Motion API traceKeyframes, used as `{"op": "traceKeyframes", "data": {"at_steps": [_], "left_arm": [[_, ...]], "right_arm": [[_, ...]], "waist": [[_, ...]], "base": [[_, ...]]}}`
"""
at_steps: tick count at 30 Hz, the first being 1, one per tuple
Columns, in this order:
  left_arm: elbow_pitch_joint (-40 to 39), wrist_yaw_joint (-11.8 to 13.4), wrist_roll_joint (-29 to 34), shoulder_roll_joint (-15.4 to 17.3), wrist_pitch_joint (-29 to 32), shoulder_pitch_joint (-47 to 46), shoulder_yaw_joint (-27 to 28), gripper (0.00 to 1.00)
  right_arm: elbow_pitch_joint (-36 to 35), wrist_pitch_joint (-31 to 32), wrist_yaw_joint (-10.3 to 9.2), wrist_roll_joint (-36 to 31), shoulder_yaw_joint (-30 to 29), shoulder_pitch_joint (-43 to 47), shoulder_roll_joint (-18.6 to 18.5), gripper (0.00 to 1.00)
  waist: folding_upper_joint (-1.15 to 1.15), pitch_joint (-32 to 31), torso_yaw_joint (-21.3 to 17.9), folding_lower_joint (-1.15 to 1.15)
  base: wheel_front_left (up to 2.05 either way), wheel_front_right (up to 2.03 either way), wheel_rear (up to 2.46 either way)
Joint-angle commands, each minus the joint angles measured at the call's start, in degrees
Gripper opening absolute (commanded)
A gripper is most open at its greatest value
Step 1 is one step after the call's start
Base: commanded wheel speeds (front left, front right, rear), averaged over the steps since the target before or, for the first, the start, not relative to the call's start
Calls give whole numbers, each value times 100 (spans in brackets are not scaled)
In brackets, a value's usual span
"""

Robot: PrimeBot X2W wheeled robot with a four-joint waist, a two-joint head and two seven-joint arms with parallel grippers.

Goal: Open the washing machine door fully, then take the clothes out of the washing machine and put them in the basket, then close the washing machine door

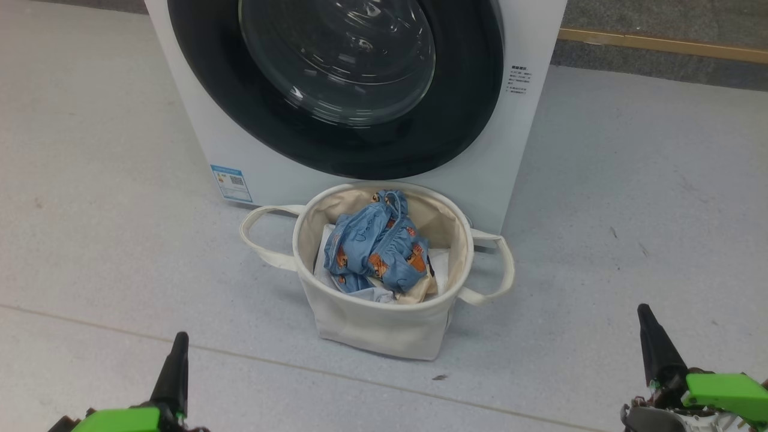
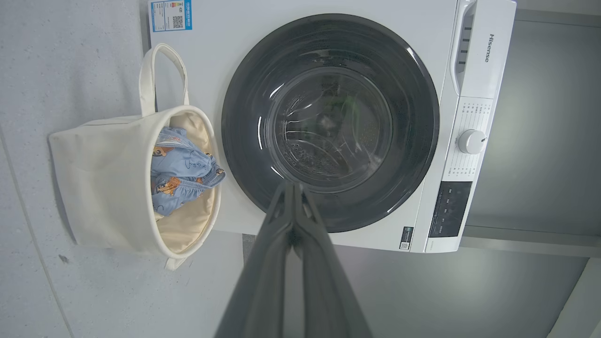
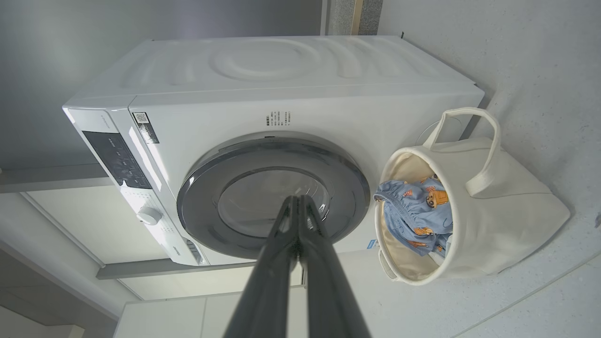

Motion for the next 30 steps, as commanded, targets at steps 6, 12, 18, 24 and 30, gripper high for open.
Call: {"op": "traceKeyframes", "data": {"at_steps": [6, 12, 18, 24, 30], "left_arm": [[-203, -41, -18, 39, 47, -246, 195, 0], [-203, -41, -18, 39, 47, -246, 195, 0], [-203, -41, -18, 39, 47, -246, 195, 0], [-203, -41, -18, 39, 47, -246, 195, 0], [-203, -41, -18, 39, 47, -246, 195, 0]], "right_arm": [[-175, 42, 1, -34, 90, -275, -30, 0], [-175, 48, 1, -41, 82, -275, -24, 0], [-174, 54, 1, -47, 75, -276, -19, 0], [-174, 59, 1, -52, 68, -277, -15, 0], [-174, 64, 1, -58, 62, -277, -10, 0]], "waist": [[0, 0, 0, 0], [0, 0, 0, 0], [0, 0, 0, 0], [0, 0, 0, 0], [0, 0, 0, 0]], "base": [[0, 0, 0], [0, 0, 0], [0, 0, 0], [0, 0, 0], [0, 0, 0]]}}
